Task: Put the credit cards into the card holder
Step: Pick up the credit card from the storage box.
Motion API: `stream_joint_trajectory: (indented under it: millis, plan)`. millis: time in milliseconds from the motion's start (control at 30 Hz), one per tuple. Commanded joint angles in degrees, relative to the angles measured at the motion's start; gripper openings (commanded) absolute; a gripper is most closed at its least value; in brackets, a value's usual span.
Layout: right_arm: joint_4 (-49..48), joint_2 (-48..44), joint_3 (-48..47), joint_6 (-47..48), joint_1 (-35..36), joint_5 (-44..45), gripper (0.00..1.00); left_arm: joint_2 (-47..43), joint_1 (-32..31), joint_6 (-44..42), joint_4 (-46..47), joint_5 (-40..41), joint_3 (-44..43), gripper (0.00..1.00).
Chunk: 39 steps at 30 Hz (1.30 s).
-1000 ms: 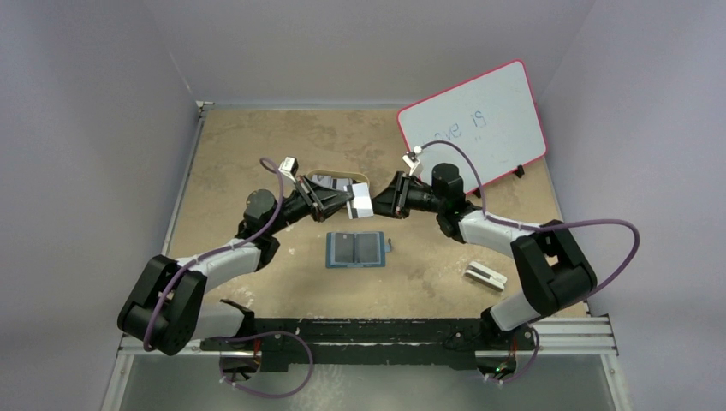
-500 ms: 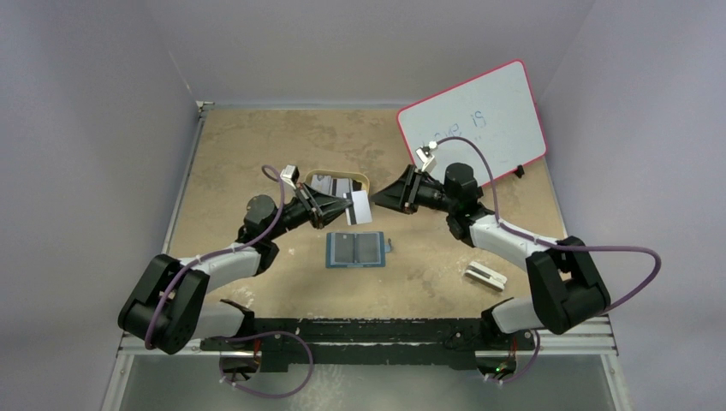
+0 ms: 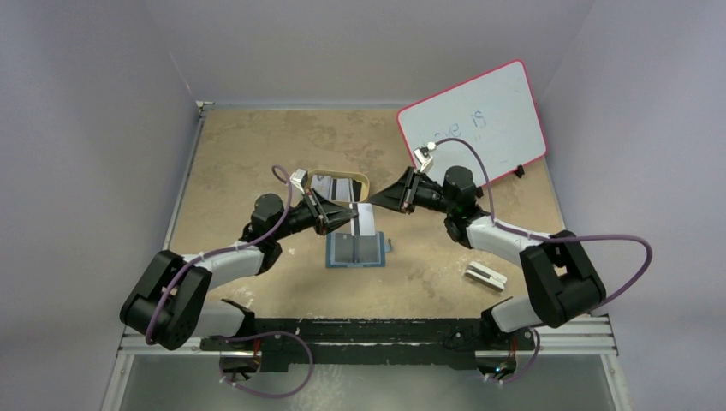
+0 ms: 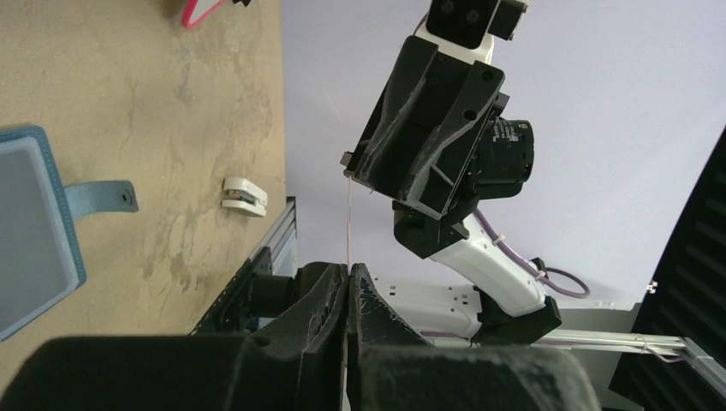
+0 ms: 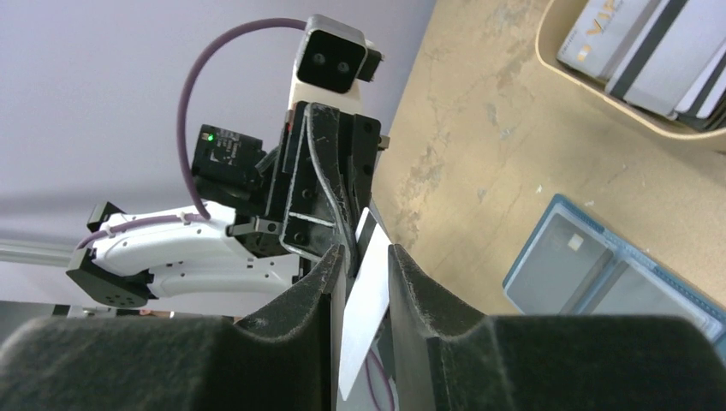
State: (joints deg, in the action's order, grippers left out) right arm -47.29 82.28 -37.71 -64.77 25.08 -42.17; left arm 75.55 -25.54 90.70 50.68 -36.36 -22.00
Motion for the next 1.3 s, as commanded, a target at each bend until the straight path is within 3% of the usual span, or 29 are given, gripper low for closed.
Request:
stream_joint_trajectory:
  millis: [0,133,233,433,533,733,800,967,1167,1267]
  plan:
    - [-3.61,1.16,0.63,-0.58,0.83,-2.41,0.26,0.04,-0.47,-5.04,-1.93,-0.83,-3.61,0.0]
    - [1.47,0.99,-0.92,2.36,1.35,-1.59,0.26,-0.15,-0.56,-6.04,-2.76,-0.73,-4.2,0.0]
    - [7.52,0.26,-2.67,5.33,1.51,-0.97,0.35,-0.39,-0.61,-7.38,-4.37,-0.89,-4.64,0.0]
    - [17.97,-2.51,-5.69,10.26,1.46,3.47,0.43,-1.89,-0.6,-11.41,-10.31,0.43,-5.31,0.0]
    - [19.1,-2.8,-5.94,10.98,1.51,4.17,0.48,-2.04,-0.56,-11.82,-10.56,0.15,-5.8,0.0]
    - [19.57,-1.51,-7.15,12.21,1.56,3.42,0.5,-2.24,-0.6,-12.14,-10.84,0.24,-6.21,0.0]
    - [17.69,-0.56,-6.64,11.11,1.57,1.73,0.48,-2.59,-0.61,-12.07,-10.57,0.17,-6.39,0.0]
    - [8.51,0.64,-3.79,7.53,1.65,-2.14,0.3,-2.53,-0.6,-12.17,-10.44,0.45,-6.02,0.0]
    - [4.27,2.71,-2.13,5.44,2.01,-3.31,0.27,-1.81,-0.63,-10.41,-6.2,0.48,-4.52,0.0]
    - [3.49,3.01,-2.0,5.45,2.15,-3.46,0.18,-1.37,-0.65,-9.72,-4.96,0.4,-4.13,0.0]
